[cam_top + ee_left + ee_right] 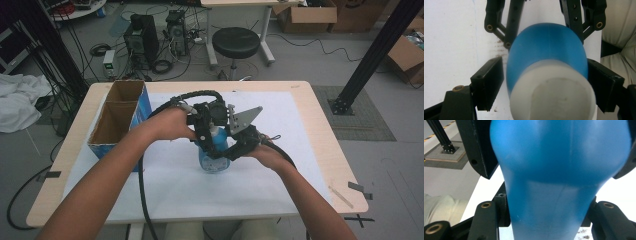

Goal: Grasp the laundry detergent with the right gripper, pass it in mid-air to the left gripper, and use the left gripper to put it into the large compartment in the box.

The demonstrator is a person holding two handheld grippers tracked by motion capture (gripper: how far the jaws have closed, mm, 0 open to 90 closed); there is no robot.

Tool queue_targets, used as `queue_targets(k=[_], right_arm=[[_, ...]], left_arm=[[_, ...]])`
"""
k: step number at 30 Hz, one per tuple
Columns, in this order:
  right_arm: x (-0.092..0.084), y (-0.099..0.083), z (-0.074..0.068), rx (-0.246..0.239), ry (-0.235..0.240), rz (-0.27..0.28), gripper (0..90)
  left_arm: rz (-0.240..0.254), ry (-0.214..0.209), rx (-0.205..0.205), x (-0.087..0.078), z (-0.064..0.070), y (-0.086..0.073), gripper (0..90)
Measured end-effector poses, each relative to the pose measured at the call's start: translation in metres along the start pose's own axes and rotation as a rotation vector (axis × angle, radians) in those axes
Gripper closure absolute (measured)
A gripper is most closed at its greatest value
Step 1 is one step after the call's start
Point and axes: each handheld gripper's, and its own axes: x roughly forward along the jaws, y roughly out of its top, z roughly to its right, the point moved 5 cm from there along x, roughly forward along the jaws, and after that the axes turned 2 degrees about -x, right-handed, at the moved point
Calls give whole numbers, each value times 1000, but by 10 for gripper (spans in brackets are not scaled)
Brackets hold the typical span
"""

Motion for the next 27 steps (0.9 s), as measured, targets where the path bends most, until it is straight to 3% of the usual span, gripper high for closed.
queue_targets(k=[27], right_arm=[[0, -1, 0, 6, -5, 4, 449]], left_arm=[[12, 6, 22, -1, 1, 1, 313]])
